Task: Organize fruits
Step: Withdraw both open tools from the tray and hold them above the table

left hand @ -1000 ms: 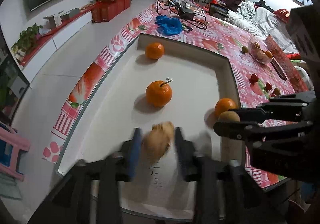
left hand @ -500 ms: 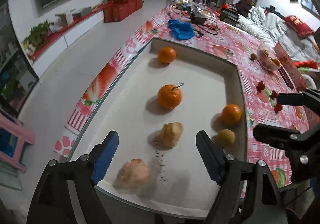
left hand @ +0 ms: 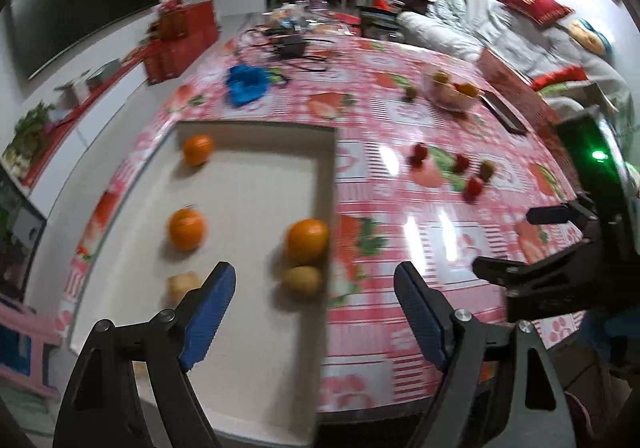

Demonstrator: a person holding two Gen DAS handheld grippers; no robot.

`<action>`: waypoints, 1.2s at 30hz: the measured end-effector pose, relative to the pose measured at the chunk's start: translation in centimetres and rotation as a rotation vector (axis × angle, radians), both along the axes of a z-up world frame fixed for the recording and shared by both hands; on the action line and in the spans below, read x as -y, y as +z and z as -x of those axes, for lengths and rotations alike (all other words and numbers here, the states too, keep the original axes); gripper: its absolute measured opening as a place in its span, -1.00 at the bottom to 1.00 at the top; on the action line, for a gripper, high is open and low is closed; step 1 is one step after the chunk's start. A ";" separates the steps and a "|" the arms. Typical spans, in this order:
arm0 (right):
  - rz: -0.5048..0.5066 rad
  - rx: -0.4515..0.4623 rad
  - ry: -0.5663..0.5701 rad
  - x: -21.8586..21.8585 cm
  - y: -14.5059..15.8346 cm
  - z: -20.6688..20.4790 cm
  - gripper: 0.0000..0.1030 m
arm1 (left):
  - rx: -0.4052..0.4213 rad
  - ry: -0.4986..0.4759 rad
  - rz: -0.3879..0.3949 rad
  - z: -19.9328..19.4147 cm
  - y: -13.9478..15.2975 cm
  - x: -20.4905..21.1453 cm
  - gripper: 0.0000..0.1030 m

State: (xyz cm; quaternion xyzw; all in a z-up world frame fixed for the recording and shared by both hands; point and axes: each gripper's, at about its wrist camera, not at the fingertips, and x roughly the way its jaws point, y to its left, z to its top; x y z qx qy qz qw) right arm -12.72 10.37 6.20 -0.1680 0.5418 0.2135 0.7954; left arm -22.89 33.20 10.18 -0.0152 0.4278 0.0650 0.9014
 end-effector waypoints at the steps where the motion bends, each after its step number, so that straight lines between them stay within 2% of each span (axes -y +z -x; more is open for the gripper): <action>1: 0.007 0.006 -0.010 0.6 -0.2 -0.2 0.99 | -0.003 -0.016 -0.004 -0.4 0.0 0.9 0.64; 12: -0.030 0.034 -0.078 4.2 -1.1 -1.7 0.99 | -0.087 -0.069 -0.031 -3.4 -2.2 5.7 0.64; 23: -0.041 0.018 -0.097 5.2 -2.7 -2.7 0.99 | -0.144 -0.066 -0.032 -4.9 -4.0 6.5 0.64; 36: -0.066 0.024 -0.115 6.0 -3.6 -2.9 0.99 | -0.172 -0.059 -0.020 -5.8 -5.0 6.9 0.64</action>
